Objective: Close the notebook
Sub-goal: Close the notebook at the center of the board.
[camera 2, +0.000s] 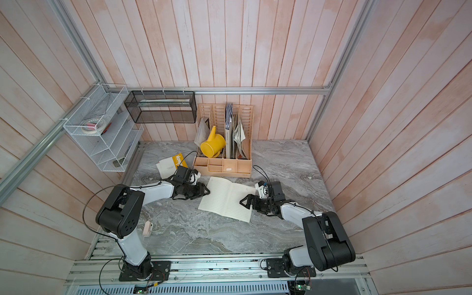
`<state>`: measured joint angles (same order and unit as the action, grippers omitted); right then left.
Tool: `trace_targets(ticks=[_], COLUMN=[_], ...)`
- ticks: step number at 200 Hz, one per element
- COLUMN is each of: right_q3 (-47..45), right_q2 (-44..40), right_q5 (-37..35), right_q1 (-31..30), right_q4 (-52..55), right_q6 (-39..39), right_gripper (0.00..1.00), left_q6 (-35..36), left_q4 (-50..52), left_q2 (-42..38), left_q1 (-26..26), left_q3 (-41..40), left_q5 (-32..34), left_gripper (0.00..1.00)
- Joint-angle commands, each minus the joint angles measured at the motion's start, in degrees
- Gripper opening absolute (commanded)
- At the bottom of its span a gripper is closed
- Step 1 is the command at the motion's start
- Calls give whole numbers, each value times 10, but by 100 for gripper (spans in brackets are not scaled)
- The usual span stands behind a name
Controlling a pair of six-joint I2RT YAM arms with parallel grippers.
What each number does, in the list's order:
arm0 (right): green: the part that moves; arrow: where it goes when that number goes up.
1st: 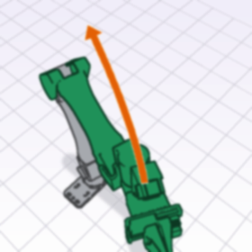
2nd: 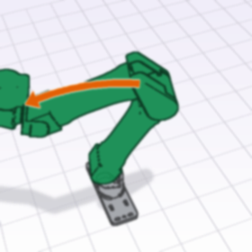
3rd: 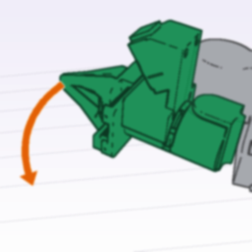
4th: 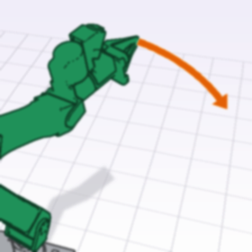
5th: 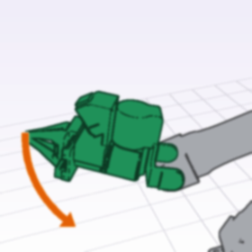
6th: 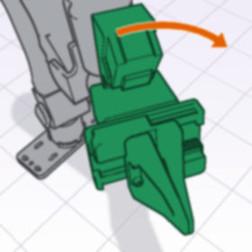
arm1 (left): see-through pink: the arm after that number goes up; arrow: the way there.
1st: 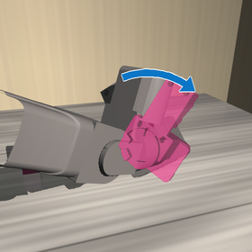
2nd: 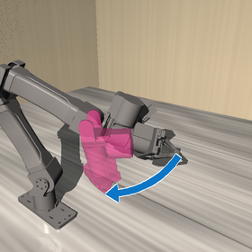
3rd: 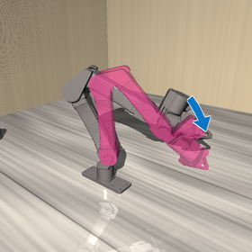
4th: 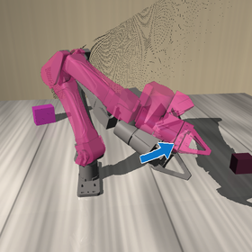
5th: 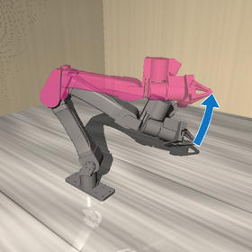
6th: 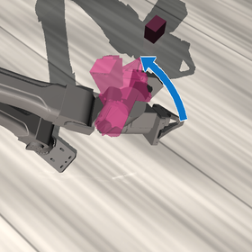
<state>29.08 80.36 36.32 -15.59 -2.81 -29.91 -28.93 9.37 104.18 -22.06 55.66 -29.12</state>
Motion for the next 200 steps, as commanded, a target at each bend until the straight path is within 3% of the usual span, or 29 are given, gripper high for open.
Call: trace_targets(ticks=[1,78,200], right_q3=[-9,-16,-10], right_q2=[-4,-12,-21], right_q5=[-1,3,8], right_q1=[2,2,2], right_q4=[24,20,19], right_q6=[5,3,3], right_gripper=[98,98,98], left_q6=[-6,-92,-149], left_q4=[-19,-171,-183], left_q2=[29,14,-43], left_q1=[3,4,-32], left_q3=[-29,-77,-45], left_q5=[-73,-210,-240], left_gripper=[54,60,67])
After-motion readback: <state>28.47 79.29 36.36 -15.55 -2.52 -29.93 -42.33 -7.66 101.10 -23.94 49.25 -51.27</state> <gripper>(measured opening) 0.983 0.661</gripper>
